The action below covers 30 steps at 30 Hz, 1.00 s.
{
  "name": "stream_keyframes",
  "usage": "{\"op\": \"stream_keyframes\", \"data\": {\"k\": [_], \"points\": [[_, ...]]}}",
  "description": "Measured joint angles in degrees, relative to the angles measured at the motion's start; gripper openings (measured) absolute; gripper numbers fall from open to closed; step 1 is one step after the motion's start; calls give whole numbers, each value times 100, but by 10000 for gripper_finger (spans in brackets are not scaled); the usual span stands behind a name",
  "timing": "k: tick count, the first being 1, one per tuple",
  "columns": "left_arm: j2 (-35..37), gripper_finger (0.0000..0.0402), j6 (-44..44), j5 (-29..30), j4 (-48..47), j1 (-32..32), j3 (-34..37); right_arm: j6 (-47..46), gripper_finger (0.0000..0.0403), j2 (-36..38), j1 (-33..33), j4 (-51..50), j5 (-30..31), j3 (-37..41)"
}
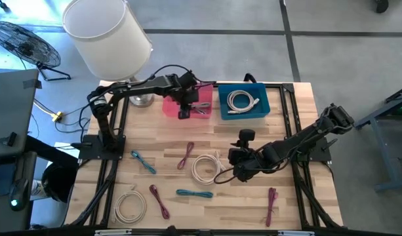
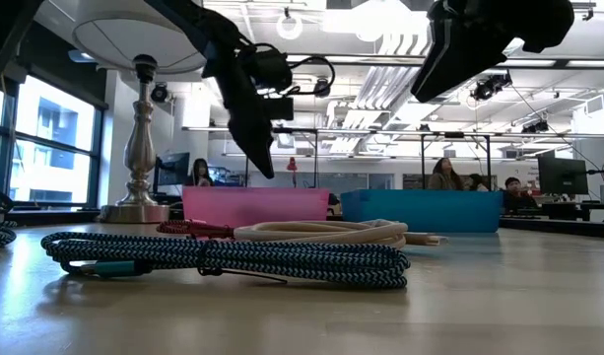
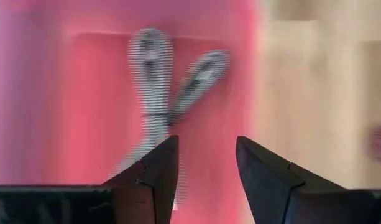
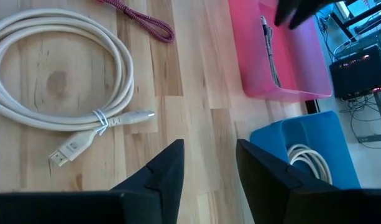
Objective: Pick & Place USB Port
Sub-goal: Put the top black and pink charger cable into the red bin
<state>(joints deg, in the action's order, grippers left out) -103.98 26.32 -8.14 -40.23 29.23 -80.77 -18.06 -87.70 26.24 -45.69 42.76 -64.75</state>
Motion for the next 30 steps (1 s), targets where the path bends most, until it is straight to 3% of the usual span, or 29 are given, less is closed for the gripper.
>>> {"op": "stream_keyframes", "data": {"k": [7,12,19,26,30], "points": [[44,156,-166,-1665,-1713,-166,-255,4,138,0,0,-49,16,0],[43,156,-330,-1834,-2863,-700,-259,4,138,0,0,-105,16,0],[43,156,-1299,-1384,-3170,-1963,-256,50,138,0,0,-130,36,0],[-11,156,-1769,161,-3110,-3235,-250,172,138,0,0,-190,35,0],[-9,156,-1792,659,-2746,-3648,-250,205,138,0,0,-219,-33,0]]}}
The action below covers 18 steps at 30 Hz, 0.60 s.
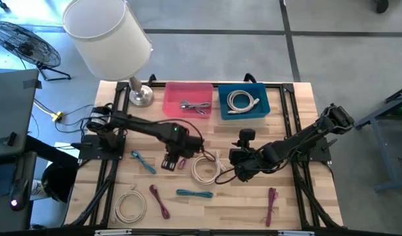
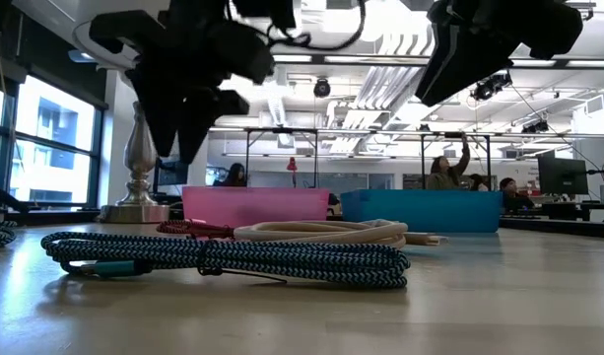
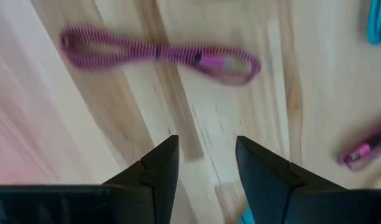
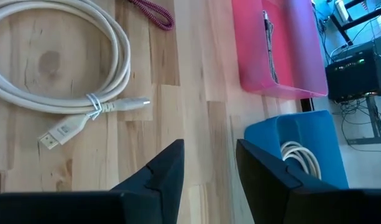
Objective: Pick & Place USB Port
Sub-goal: Put the top black and pink charger cable into the red bin
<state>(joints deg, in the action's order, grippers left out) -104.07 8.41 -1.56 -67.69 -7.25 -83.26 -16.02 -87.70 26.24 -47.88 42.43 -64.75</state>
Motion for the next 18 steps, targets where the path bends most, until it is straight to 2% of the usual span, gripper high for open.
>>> {"op": "stream_keyframes", "data": {"k": [4,7,11,18], "points": [[0,156,-305,97,577,-156,0,-4,138,0,17,-47,-99,0],[-51,156,-461,-98,881,-192,-7,-47,138,0,49,-100,-100,0],[-132,156,-724,-289,922,-181,27,-57,138,0,107,-94,-100,0],[-270,156,-381,-164,892,-179,237,-170,138,0,120,-101,-100,0]]}}
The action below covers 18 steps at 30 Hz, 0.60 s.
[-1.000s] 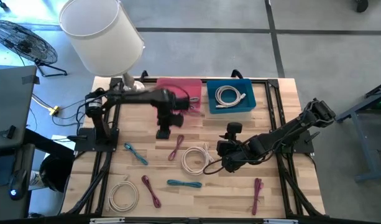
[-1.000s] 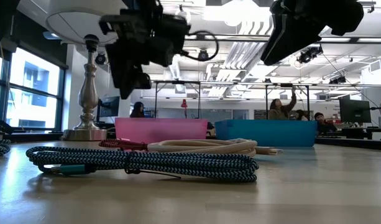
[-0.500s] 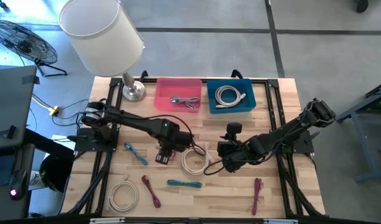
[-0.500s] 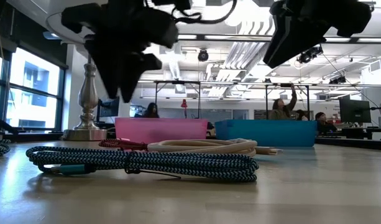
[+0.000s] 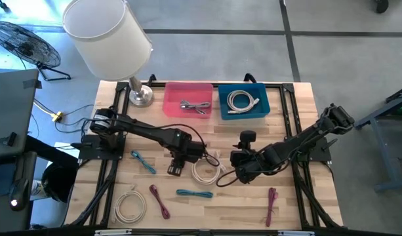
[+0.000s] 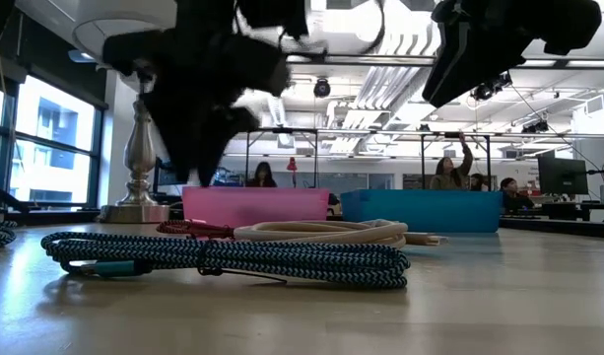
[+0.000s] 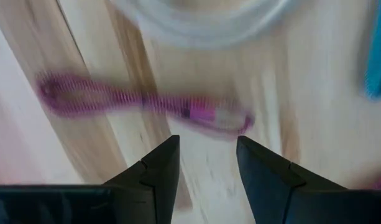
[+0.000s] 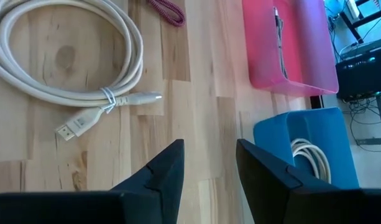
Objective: Pick & Place USB Port
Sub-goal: Put the top black and pink charger cable into the red bin
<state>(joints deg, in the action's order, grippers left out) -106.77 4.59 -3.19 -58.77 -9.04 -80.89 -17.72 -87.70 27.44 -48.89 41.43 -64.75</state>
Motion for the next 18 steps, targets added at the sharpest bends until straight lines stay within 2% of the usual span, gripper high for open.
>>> {"op": "stream_keyframes", "data": {"k": [6,10,14,18], "points": [[-87,156,-247,-48,-108,0,3,4,138,0,0,-30,26,0],[-128,156,-877,-43,161,1,1,47,138,0,-2,-32,34,0],[-128,156,-967,-51,423,0,1,79,138,0,-2,-34,42,0],[-128,156,-1414,-71,701,0,1,111,138,0,-2,-41,43,0]]}}
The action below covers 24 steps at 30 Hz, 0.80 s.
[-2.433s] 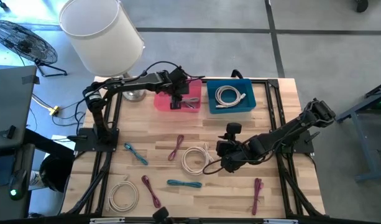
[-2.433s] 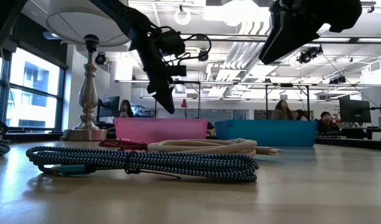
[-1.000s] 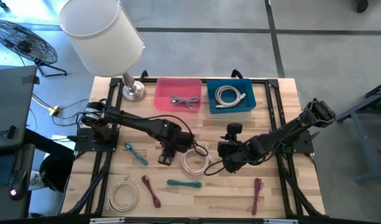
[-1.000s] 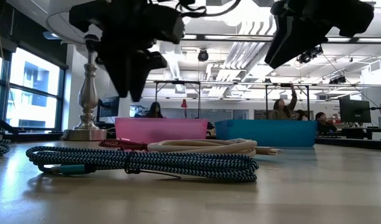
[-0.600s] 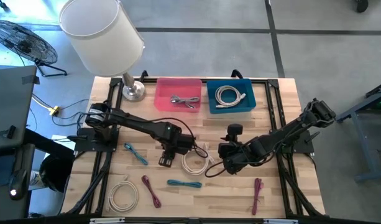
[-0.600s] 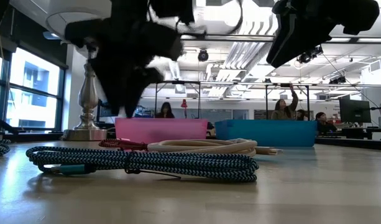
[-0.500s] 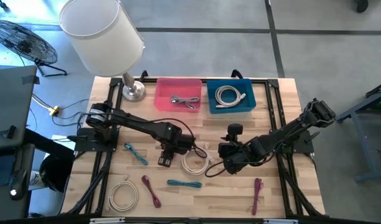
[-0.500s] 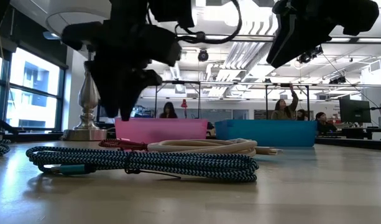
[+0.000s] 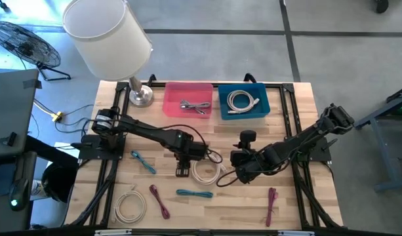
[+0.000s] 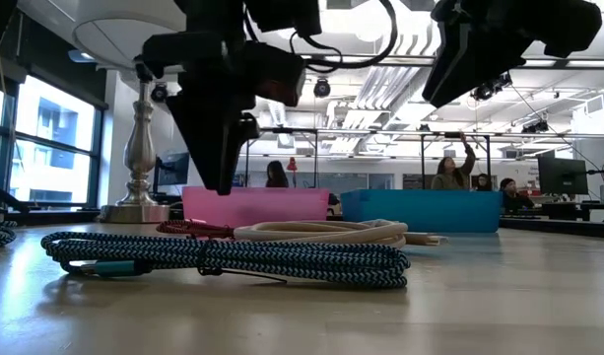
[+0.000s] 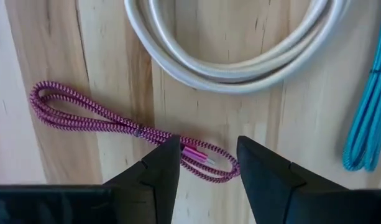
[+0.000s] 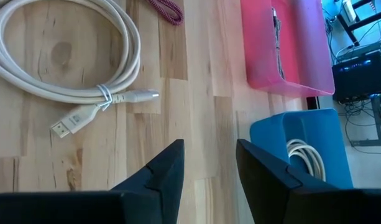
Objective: Pick & Place USB Port
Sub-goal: Put the top black and pink charger cable into the red bin
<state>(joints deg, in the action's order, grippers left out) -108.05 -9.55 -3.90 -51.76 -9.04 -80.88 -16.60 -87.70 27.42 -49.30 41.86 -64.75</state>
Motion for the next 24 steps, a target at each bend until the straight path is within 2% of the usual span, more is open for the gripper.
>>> {"op": "stream_keyframes", "data": {"k": [8,13,24], "points": [[-90,156,-471,134,103,0,0,-10,138,0,0,-148,104,0],[-384,156,-776,183,108,2,4,-125,138,0,1,-275,101,0],[-833,156,-771,658,80,4,-26,-138,138,0,153,-286,38,0]]}}
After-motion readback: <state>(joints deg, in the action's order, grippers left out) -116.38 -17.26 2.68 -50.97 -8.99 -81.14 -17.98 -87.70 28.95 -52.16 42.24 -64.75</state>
